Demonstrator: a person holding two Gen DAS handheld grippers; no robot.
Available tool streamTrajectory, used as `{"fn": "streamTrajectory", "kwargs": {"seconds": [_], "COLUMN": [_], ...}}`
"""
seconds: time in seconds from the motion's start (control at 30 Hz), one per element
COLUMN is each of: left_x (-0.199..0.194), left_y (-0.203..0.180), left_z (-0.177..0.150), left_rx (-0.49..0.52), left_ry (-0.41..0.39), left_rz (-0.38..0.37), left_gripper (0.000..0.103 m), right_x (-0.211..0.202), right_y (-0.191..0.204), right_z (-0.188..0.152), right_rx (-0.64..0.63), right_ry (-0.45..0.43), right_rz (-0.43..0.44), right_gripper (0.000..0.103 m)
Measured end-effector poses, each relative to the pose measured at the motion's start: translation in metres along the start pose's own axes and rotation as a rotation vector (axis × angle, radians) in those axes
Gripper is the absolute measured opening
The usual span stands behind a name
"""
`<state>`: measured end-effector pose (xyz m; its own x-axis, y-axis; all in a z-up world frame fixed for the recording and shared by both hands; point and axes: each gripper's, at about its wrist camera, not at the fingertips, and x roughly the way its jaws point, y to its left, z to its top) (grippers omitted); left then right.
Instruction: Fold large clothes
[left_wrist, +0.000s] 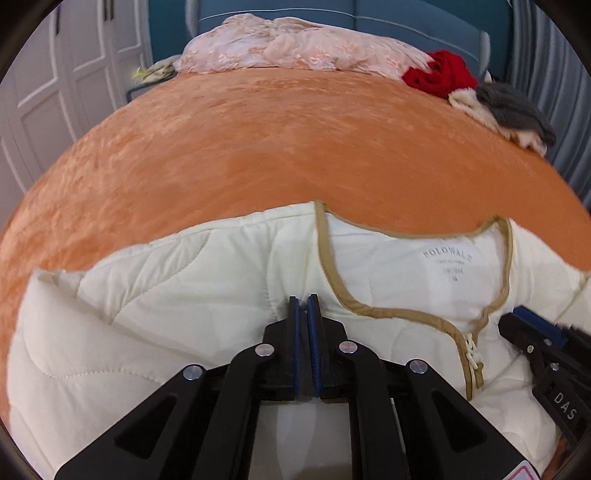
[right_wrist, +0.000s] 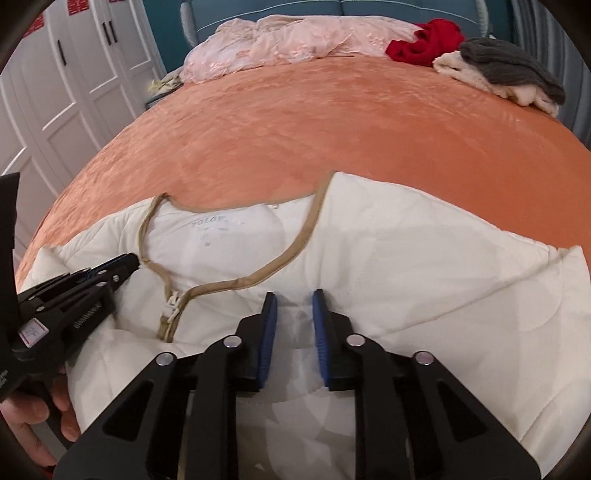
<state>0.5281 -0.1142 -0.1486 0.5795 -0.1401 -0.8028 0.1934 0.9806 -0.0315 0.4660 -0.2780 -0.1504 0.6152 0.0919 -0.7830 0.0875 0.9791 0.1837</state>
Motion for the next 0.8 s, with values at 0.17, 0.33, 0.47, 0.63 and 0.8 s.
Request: {"fn": "streamTrajectory", "kwargs": {"seconds": [0.17,0.33,0.47,0.63,0.8], "left_x": [0.003,-0.006,-0.067,-0.162,-0.234], "left_y": [0.003,0.002,0.022,0.064,0.135], "left_z": [-0.001,0.000,-0.014,-0.082,-0.189], "left_rx": [-0.027,-0.030,-0.109,-0.113,-0.223], "left_ry": [-0.017,-0.005,-0.029,0.019,0.160], "left_rz": [-0.005,0.019,0.035,-0.039,-0.041], "left_gripper": [0.008,0.008,0.009,0.065,0.068], "right_x": [0.003,-0.007,-0.078,-0.202,-0.297], "right_y": [0.004,0.006,-0.004,-0.034,-0.100], "right_z": [-0.002,-0.001,-0.015,-0.091,-0.206], "right_rx": [-0.005,-0.007,0.046,0.003,0.124], "right_ry": [-0.028,-0.041,-0.121,-0.137,0.013], "right_rz": [-0.020,-0.039,-0.086,-0.083,-0.106], "right_gripper": [0.013,0.013,0.048,0.063,0.074]}}
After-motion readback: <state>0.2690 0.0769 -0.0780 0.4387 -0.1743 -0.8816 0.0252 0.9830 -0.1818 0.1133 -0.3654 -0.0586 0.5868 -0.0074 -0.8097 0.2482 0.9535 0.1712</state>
